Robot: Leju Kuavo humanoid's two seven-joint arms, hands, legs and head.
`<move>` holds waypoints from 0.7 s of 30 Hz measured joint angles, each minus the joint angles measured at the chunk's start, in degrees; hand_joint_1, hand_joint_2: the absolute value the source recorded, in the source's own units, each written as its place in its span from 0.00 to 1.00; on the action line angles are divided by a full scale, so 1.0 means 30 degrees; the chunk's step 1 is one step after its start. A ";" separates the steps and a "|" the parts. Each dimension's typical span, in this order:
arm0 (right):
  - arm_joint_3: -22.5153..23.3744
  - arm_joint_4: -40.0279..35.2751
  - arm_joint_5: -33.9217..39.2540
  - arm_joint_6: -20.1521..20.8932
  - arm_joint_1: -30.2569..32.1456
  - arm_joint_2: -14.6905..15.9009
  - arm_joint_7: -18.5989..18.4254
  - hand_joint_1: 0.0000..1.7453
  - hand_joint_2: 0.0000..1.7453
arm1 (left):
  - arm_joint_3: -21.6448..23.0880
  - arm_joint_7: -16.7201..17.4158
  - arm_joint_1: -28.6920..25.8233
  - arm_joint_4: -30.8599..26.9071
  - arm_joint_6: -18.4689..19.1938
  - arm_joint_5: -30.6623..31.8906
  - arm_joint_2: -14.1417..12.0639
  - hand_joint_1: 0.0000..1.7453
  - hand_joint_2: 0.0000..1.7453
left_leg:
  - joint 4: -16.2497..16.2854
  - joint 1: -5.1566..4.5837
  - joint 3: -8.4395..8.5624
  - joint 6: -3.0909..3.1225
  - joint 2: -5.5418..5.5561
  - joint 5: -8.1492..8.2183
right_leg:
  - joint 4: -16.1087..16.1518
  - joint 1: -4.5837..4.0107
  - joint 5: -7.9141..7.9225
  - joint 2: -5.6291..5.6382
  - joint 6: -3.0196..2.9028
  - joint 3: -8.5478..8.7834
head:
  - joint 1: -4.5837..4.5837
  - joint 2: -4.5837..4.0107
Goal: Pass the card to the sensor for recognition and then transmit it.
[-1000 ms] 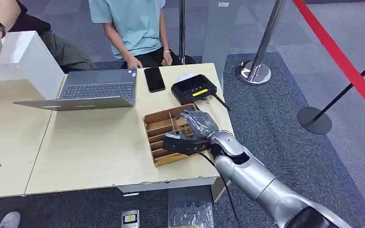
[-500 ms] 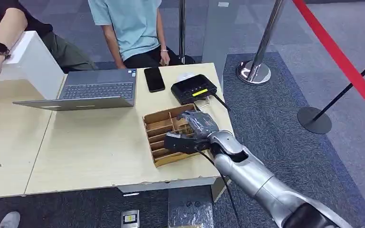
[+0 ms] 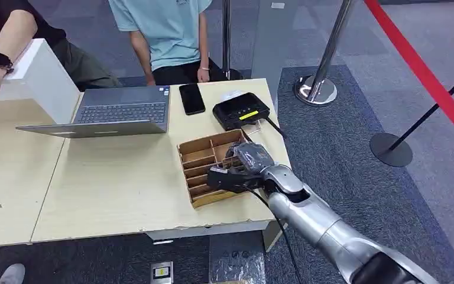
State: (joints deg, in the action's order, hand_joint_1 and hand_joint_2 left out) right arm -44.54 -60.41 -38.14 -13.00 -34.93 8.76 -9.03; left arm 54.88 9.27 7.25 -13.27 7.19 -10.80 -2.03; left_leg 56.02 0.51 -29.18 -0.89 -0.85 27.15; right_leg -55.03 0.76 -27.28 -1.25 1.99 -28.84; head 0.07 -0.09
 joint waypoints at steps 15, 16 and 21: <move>-0.0022 0.0167 0.0022 -0.0357 -0.0021 -0.0007 0.0153 1.00 1.00 | 0.0007 -0.0014 0.0000 0.0000 0.0000 0.0058 0.0000 0.00 0.00 | 0.0001 0.0000 0.0001 0.0000 0.0000 -0.0001 | -0.0001 0.0000 0.0000 0.0000 0.0000 0.0005 | 0.0000 0.0000; -0.0022 0.0160 0.0022 -0.0409 -0.0071 -0.0015 0.0182 1.00 1.00 | 0.0007 -0.0014 0.0000 0.0000 0.0000 0.0065 0.0000 0.00 0.00 | 0.0001 0.0000 0.0006 0.0000 0.0000 0.0000 | -0.0002 0.0000 0.0000 0.0000 0.0000 0.0007 | 0.0000 0.0000; -0.0022 0.0109 -0.0124 -0.0212 -0.0376 -0.0087 0.0117 1.00 1.00 | 0.0007 -0.0065 -0.0002 0.0000 0.0000 0.0145 0.0000 0.00 0.00 | 0.0001 -0.0001 0.0004 0.0001 0.0000 -0.0002 | -0.0004 0.0000 0.0001 0.0000 0.0000 0.0007 | 0.0000 0.0000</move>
State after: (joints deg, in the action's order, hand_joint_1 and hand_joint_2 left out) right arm -44.61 -60.09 -38.51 -13.64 -36.06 8.50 -8.68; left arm 54.90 9.07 7.24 -13.27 7.19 -10.36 -2.03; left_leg 56.03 0.51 -29.17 -0.89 -0.85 27.15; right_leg -55.04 0.76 -27.28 -1.25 1.99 -28.82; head 0.07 -0.09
